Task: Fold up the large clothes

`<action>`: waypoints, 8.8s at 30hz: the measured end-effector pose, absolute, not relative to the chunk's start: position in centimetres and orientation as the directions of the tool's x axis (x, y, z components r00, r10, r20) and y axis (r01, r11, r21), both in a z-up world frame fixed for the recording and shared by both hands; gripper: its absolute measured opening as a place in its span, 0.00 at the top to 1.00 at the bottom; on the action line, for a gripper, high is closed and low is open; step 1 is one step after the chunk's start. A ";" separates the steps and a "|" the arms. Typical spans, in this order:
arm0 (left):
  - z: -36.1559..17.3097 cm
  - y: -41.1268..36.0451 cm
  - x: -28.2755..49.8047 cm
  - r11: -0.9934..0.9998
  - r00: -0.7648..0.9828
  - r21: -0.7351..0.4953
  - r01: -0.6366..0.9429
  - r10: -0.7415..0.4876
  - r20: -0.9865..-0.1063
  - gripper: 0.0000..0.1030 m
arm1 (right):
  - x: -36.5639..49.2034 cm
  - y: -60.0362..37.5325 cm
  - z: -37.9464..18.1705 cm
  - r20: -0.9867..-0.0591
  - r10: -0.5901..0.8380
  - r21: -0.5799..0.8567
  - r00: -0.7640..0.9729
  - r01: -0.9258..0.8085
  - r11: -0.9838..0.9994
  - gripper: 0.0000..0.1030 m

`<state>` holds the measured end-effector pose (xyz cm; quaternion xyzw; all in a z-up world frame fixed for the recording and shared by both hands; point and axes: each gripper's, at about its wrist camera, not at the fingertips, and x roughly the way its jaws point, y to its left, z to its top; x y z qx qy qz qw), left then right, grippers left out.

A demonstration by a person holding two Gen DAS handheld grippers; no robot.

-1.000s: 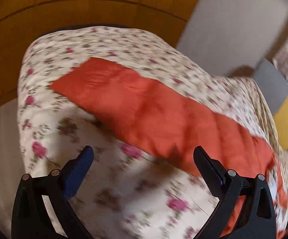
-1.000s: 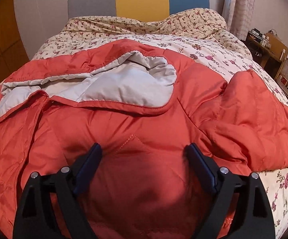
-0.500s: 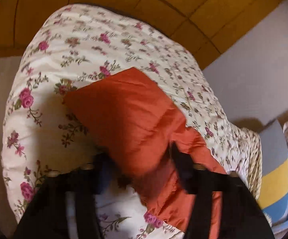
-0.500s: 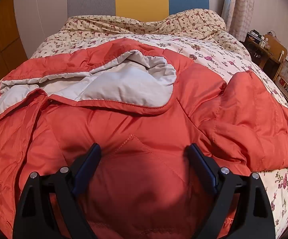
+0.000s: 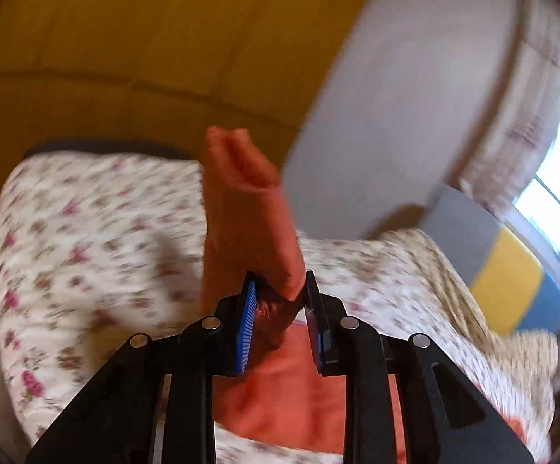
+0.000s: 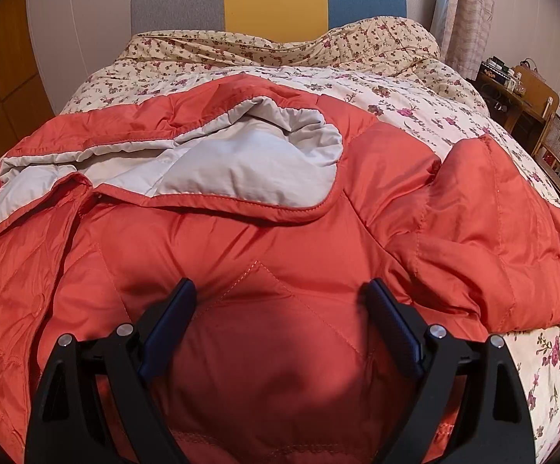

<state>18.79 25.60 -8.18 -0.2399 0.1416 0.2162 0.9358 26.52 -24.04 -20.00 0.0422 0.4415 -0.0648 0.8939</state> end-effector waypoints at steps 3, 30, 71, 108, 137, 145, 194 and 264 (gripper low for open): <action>-7.0 20.8 20.2 0.888 0.907 -0.299 -0.349 0.241 -0.345 0.76 | 26.5 -24.0 -20.1 -0.795 -0.076 0.021 0.602 0.153 0.988 0.13; -12.1 19.1 20.1 0.923 0.784 0.104 -0.369 0.370 -0.499 0.15 | 26.6 -24.0 -20.2 -0.794 -0.055 0.046 0.605 0.150 0.988 0.11; -7.8 0.4 25.3 0.972 0.848 -0.152 0.179 -0.230 -0.477 0.85 | 26.5 -24.0 -20.2 -0.794 -0.051 0.051 0.606 0.151 0.987 0.10; -15.0 5.1 28.8 0.999 0.764 -0.034 -0.022 -0.005 -0.645 0.20 | 24.7 -19.2 -14.0 -0.715 0.066 0.138 0.696 0.049 0.989 0.17; -16.7 6.6 25.7 0.991 0.717 -0.038 -0.130 0.067 -0.694 0.03 | 19.2 -34.9 -13.4 -0.668 -0.061 0.376 0.742 0.406 0.833 0.19; -18.1 6.4 25.9 0.993 0.689 -0.019 -0.119 0.069 -0.722 0.03 | 11.6 -48.9 -16.6 -0.712 -0.156 0.520 0.684 0.664 0.537 0.19; -19.4 6.2 26.1 0.991 0.662 -0.034 -0.128 0.060 -0.748 0.03 | 16.4 -33.0 -8.6 -0.380 -0.187 0.114 0.906 0.247 0.962 0.94; -18.6 -4.7 30.1 0.988 0.689 0.066 0.137 -0.047 -0.724 0.03 | 32.5 -38.6 -16.8 -0.684 0.145 0.363 0.715 0.161 0.918 0.80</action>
